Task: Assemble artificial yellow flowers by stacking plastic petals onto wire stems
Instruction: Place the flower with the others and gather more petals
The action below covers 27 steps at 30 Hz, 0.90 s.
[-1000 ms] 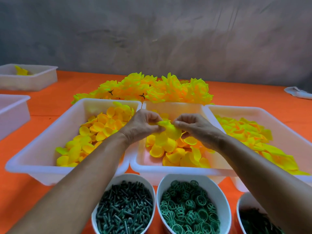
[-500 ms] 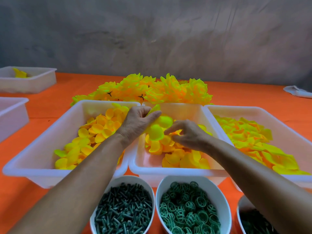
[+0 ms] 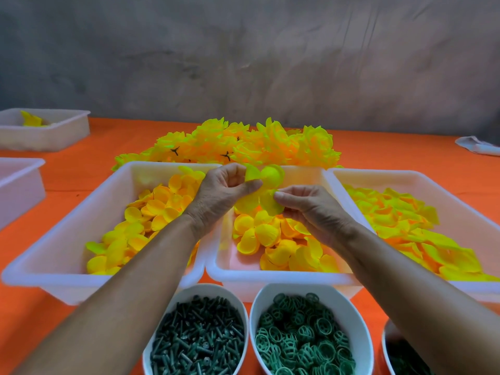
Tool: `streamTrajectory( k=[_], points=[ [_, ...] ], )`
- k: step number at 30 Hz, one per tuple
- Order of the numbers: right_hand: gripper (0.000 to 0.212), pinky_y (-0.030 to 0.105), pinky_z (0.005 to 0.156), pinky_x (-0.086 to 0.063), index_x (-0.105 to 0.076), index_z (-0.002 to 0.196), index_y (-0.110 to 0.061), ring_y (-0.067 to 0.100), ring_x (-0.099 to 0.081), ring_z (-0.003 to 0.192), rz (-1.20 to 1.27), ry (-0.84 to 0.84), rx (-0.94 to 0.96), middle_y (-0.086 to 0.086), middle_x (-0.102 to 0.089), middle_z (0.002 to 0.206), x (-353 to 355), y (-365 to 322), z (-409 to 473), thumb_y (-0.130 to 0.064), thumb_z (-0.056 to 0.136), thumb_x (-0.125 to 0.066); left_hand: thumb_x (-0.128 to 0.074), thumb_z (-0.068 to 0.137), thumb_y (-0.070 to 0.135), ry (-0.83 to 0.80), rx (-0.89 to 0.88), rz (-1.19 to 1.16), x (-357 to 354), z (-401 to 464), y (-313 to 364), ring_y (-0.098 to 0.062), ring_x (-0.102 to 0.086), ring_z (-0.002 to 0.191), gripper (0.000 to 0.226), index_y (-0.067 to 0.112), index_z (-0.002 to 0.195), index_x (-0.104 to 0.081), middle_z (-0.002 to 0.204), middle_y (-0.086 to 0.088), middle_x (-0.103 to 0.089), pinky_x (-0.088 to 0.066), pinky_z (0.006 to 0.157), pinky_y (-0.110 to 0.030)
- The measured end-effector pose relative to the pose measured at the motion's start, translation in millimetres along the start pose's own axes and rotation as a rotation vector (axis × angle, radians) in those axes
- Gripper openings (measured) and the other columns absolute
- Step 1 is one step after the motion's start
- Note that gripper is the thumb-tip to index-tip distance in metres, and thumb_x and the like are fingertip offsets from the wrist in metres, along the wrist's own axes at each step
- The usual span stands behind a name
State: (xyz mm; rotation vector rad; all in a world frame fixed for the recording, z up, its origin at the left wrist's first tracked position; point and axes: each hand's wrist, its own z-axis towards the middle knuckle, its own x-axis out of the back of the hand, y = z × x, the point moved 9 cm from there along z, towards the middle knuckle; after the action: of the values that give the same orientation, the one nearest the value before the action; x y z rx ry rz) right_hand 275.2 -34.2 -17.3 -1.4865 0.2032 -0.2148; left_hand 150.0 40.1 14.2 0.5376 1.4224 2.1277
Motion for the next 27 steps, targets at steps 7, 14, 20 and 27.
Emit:
streamTrajectory(
  k=[7, 14, 20, 27],
  points=[
    [0.019, 0.015, 0.048, -0.037, -0.06, 0.061, -0.01, 0.008, -0.045, 0.05, -0.071, 0.108, 0.118, 0.002, -0.056, 0.055, 6.0, -12.3, -3.8, -0.019, 0.071, -0.074, -0.07, 0.079, 0.01, 0.001, 0.039, 0.07, 1.2, -0.2, -2.0, -0.016, -0.06, 0.073, 0.014, 0.017, 0.089, -0.063, 0.085, -0.009, -0.063, -0.053, 0.063, -0.026],
    [0.007, 0.022, 0.063, -0.045, -0.067, 0.076, -0.012, 0.006, -0.058, 0.062, -0.081, 0.08, 0.069, 0.0, -0.068, 0.069, 2.0, -8.6, -4.8, -0.016, 0.081, -0.069, -0.068, 0.078, -0.005, 0.059, 0.003, 0.044, 9.5, -0.4, -1.3, -0.014, -0.059, 0.066, 0.02, 0.014, 0.078, -0.062, 0.074, -0.005, -0.061, -0.054, 0.06, -0.028],
    [0.022, 0.013, 0.047, -0.038, -0.059, 0.064, -0.009, 0.003, -0.045, 0.045, -0.12, 0.165, 0.118, -0.005, -0.057, 0.05, 10.0, -12.9, -4.8, -0.014, 0.082, -0.069, -0.065, 0.082, -0.003, 0.029, 0.006, 0.053, 6.0, -0.7, -1.6, -0.01, -0.061, 0.061, 0.014, 0.011, 0.079, -0.061, 0.072, -0.007, -0.062, -0.053, 0.059, -0.025],
    [0.017, 0.015, 0.07, -0.044, -0.071, 0.094, -0.012, 0.011, -0.057, 0.087, -0.56, 0.152, 0.199, 0.001, -0.066, 0.092, 2.7, -13.4, -0.9, -0.001, 0.08, -0.069, -0.05, 0.084, -0.009, 0.307, 0.102, -0.084, 36.5, 2.7, -4.7, -0.026, -0.057, 0.069, 0.027, 0.015, 0.086, -0.061, 0.082, -0.014, -0.059, -0.052, 0.059, -0.031]
  ],
)
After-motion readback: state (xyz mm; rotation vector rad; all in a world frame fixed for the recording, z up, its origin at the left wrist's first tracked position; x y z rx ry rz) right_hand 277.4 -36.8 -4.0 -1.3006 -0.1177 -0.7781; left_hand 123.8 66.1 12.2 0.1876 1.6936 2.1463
